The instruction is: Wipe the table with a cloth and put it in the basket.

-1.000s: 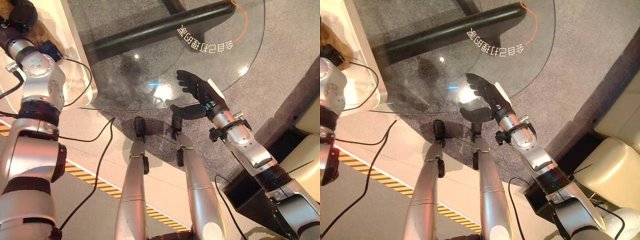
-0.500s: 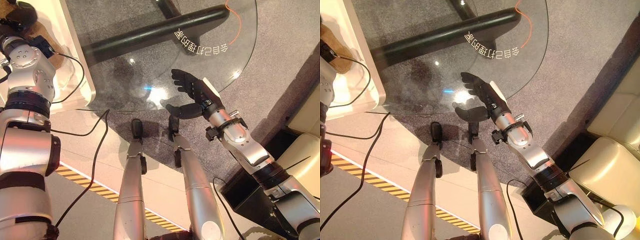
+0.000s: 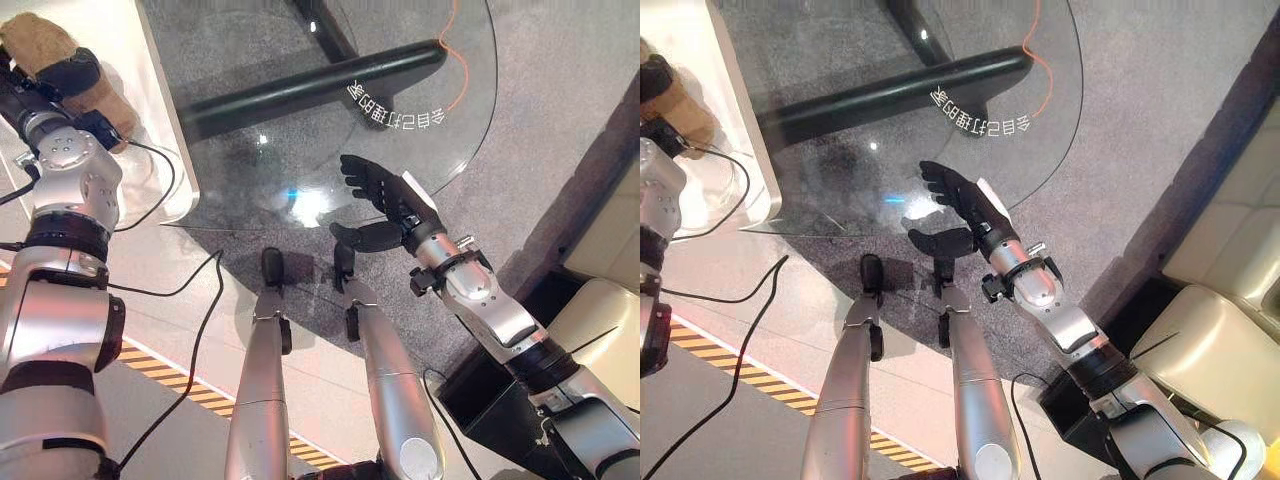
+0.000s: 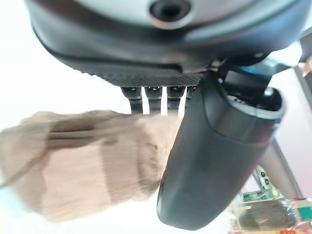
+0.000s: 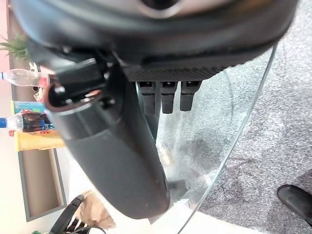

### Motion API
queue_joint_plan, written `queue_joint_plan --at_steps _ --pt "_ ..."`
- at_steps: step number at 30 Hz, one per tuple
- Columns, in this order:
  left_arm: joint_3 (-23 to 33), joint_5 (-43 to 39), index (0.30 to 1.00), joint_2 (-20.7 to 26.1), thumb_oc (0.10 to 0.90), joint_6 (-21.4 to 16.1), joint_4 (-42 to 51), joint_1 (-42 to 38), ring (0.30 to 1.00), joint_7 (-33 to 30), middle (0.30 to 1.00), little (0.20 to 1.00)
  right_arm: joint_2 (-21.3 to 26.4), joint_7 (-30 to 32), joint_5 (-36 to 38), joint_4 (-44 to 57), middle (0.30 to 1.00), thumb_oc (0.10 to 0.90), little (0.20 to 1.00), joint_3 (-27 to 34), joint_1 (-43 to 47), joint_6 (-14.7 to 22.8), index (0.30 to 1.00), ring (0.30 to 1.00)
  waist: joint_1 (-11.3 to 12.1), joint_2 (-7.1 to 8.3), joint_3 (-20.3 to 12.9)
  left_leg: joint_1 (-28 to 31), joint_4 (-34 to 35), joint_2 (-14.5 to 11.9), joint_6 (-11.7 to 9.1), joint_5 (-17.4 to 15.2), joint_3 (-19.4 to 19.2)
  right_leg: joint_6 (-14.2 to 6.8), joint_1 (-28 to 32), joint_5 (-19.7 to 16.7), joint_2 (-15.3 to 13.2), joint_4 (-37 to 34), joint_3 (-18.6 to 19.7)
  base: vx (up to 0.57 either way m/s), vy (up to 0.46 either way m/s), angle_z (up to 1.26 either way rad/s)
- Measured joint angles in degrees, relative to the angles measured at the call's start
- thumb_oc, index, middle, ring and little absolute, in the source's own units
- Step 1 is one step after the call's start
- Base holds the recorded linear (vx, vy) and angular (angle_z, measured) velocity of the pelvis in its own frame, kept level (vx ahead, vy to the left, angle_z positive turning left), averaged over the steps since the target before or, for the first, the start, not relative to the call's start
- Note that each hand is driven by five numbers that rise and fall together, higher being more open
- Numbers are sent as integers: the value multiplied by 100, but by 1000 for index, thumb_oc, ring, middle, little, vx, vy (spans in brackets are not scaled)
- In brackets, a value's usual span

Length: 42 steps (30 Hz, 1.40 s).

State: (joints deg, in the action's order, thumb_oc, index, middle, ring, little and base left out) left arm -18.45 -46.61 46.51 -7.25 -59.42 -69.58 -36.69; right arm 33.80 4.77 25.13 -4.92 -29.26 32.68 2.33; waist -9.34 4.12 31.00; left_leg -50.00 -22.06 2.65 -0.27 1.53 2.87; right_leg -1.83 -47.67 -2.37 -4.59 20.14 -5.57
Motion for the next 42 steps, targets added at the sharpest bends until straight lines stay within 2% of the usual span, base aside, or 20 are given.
queue_joint_plan --at_steps 4,10,13,15,17,18,21,23,25,29,30,32,35,37,40,42 --pt "179 54 900 66 800 -354 172 67 900 -596 900 900 -55 21 -32 0 900 800 900 14 -162 -31 900 900 31 1 1 142 18 0 -18 23 15 0 149 0 1 -32 -17 -10 -69 2" --pt "199 838 900 367 800 -783 486 99 900 -1490 900 900 -138 59 -38 -6 900 800 900 19 -370 -41 900 900 197 8 4 638 244 -2 -59 70 36 17 575 11 -3 -95 -27 -39 -83 3" --pt "370 953 900 434 800 -831 688 221 900 -1533 900 900 -220 55 -39 -14 900 800 900 109 -533 -33 900 900 278 10 4 960 414 -4 -99 85 46 23 864 15 -6 -196 -31 -31 -96 2" --pt "598 951 900 514 800 -846 923 637 900 -1324 900 900 -265 46 -38 -22 900 800 900 152 -651 -11 900 900 298 11 4 1200 512 -10 -112 77 41 26 1088 19 -4 -269 -32 -55 -122 0" --pt "971 939 900 520 800 -841 1170 1316 900 -932 900 900 -359 38 -51 -59 900 800 900 232 -859 22 900 900 298 11 5 1452 607 -22 -83 99 36 26 1347 18 8 -384 -35 -47 -120 -2" --pt "1169 939 900 462 800 -816 1360 1955 900 -607 900 900 -463 39 -59 -123 900 800 900 340 -1050 43 900 900 315 11 5 1705 674 -29 -83 100 31 26 1592 18 15 -486 -37 -15 -123 -2" --pt "1686 945 900 -21 800 -700 1844 3329 900 -25 900 900 -509 23 -249 -284 900 800 900 554 -1625 110 900 900 465 8 6 2331 966 -46 -73 116 9 18 2206 13 29 -779 -30 14 -110 -3" --pt "2087 971 900 -655 800 -637 2370 4231 900 190 900 900 -643 -17 -380 -437 900 800 900 814 -2077 124 900 900 650 10 3 2804 1249 -58 -73 133 -1 3 2639 3 37 -1013 -24 23 -76 -3" --pt "2177 1117 900 -1176 800 -509 2515 4974 900 355 900 900 -725 -116 -510 -634 900 800 900 939 -2411 149 900 900 802 25 -11 3122 1498 -70 -72 168 7 -1 2923 0 49 -1181 -33 18 -68 2" --pt "2177 1278 900 -2056 800 -347 2624 6116 900 890 900 900 -1296 -233 -593 -1267 900 800 900 1273 -2683 202 900 900 957 5 -42 3677 1850 -71 -71 224 28 -10 3437 -5 44 -1449 -56 42 -31 3" --pt "2142 1333 900 -2234 800 -297 2567 6323 900 1074 900 900 -1398 -237 -664 -1440 900 800 900 1307 -2727 228 900 900 978 -21 -86 3803 1930 -70 -74 228 36 -16 3563 -8 41 -1529 -64 67 -34 4" --pt "2002 1393 900 -2679 800 -265 2223 6605 900 1493 900 900 -1576 -268 -827 -1938 900 800 900 1451 -2878 332 900 900 1042 -173 -238 4161 2152 -68 -107 225 74 -37 3933 -21 32 -1746 -115 92 -56 9" --pt "1703 1636 900 -3018 800 -121 1810 6958 900 1905 900 900 -1685 -282 -1009 -2742 900 800 900 1487 -3091 393 900 900 1060 -353 -903 4326 2366 -67 -101 228 97 -63 4115 -4 30 -1952 -174 76 -64 6" --pt "1637 1877 900 -3226 800 -14 1129 7002 900 2218 900 900 -1781 -264 -1061 -3699 900 800 900 1553 -3109 538 900 900 1057 -444 -1177 4776 2503 -74 -79 255 98 -70 4626 -1 40 -2209 -202 95 -63 4" --pt "1433 2077 900 -3420 800 69 148 7093 900 2507 900 900 -1939 -217 -1208 -4973 900 800 900 1621 -3249 764 900 900 1000 -454 -1883 5041 2697 -101 -89 201 91 -74 4930 2 72 -2498 -206 55 -58 -3" --pt "1433 2075 900 -3560 800 100 -358 7136 900 2647 900 900 -2029 -212 -1256 -5531 900 800 900 1745 -3285 841 900 900 937 -437 -2051 5217 2696 -112 -88 166 77 -88 5115 52 87 -2505 -204 15 -42 -4"
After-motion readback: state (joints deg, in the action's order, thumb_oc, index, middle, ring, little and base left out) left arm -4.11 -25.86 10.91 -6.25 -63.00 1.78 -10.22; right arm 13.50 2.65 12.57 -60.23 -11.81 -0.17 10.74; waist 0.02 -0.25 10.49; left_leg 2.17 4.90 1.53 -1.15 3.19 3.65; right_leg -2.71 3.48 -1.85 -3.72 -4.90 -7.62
